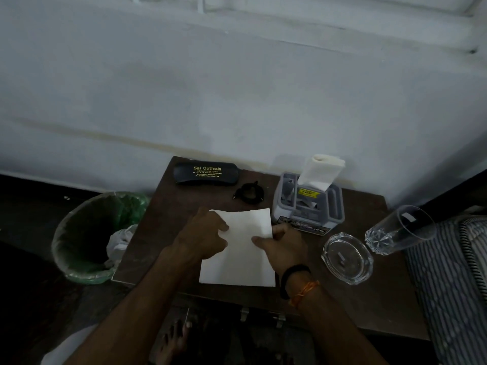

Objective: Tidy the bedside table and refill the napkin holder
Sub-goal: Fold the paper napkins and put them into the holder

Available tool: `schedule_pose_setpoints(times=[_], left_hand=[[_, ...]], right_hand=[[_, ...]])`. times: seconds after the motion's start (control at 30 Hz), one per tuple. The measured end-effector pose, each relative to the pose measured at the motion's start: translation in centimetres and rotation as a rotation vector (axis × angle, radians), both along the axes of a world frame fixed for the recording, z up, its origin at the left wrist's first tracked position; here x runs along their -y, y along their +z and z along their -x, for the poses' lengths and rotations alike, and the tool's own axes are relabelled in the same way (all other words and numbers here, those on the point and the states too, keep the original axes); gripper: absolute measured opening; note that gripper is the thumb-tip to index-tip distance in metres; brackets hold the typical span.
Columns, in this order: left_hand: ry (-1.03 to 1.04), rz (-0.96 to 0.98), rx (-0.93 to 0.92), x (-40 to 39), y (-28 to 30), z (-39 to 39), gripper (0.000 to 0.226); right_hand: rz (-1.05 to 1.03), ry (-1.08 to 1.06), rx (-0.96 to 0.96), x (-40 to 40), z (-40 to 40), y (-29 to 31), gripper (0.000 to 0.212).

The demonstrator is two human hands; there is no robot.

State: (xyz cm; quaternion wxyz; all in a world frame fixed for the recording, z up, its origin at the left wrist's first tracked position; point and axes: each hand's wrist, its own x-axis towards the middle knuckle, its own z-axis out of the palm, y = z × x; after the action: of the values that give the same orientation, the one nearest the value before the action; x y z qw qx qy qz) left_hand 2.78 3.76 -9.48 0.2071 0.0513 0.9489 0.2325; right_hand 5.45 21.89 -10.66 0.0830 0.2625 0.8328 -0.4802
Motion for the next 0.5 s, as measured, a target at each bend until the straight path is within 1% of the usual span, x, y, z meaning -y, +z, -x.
schedule_pose_setpoints(times=[0.1, 0.13, 0.2, 0.23, 0.3, 0.43, 0.47, 0.5], left_hand=[[-0.029, 0.003, -0.01, -0.1, 0.4, 0.2, 0.05], [-0.029, -0.004, -0.003, -0.1, 0.3, 0.2, 0.051], [-0.035, -0.013, 0.012, -0.1, 0.4, 0.2, 0.051], [-0.033, -0.017, 0.019, 0.0, 0.5, 0.2, 0.05], [-0.033, -0.026, 0.019, 0.2, 0.6, 0.4, 0.049], [-0.017, -0.04, 0.033, 0.7, 0.7, 1.0, 0.044], [0.003, -0.048, 0.018, 1.0, 0.8, 1.2, 0.04], [0.034, -0.065, -0.005, 1.5, 0.9, 1.4, 0.031]], right_hand=[[0.124, -0.06, 0.066, 0.3, -0.1, -0.1, 0.058], [0.164, -0.041, 0.107, 0.3, -0.1, -0.2, 0.061], [0.186, 0.058, 0.137, 0.2, -0.1, -0.1, 0.05], [0.175, 0.106, 0.128, 0.2, -0.1, 0.0, 0.043], [0.172, 0.161, 0.094, 0.2, 0.0, 0.1, 0.036], [0.261, 0.188, 0.086, 0.6, 0.3, 0.4, 0.037], [0.266, 0.201, 0.082, 0.6, 0.4, 0.5, 0.038], [0.275, 0.214, 0.069, 0.6, 0.5, 0.6, 0.038]])
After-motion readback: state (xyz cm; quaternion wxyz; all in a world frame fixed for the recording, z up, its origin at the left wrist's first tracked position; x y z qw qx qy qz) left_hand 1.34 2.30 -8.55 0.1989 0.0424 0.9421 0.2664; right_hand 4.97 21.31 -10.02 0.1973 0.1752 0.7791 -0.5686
